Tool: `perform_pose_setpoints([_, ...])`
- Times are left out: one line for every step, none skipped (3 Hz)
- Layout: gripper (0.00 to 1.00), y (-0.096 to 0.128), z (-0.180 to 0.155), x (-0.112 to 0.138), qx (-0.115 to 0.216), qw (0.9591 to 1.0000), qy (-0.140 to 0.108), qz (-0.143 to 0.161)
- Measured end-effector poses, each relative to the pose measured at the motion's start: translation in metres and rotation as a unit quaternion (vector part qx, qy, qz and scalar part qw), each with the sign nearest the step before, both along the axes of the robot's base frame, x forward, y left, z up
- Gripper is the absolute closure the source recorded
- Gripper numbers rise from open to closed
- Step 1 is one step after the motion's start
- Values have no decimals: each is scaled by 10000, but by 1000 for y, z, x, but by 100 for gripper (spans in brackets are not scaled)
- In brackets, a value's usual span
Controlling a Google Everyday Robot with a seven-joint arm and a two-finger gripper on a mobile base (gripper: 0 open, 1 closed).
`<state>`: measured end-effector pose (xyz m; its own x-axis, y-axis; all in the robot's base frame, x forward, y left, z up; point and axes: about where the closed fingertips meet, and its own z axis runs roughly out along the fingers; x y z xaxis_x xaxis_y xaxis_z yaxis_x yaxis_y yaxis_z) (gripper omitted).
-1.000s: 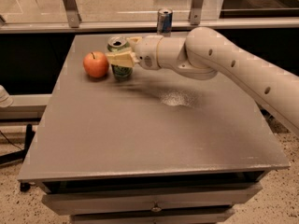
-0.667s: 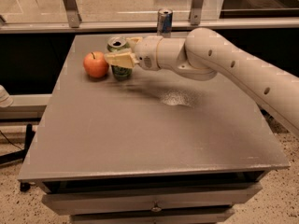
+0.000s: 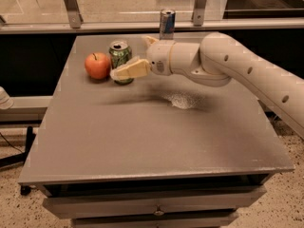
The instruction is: Move green can near apple
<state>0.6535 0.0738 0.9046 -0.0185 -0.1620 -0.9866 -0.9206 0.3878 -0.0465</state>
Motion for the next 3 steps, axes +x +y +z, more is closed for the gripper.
perform_pose_setpoints([0,-33,5,-11,202,9998,-67,64])
perform_pose_setpoints([0,-78,15,-20,294,9991,-267,125])
perform_pose_setpoints([0,-78,16,-24,298,9990,-279,206])
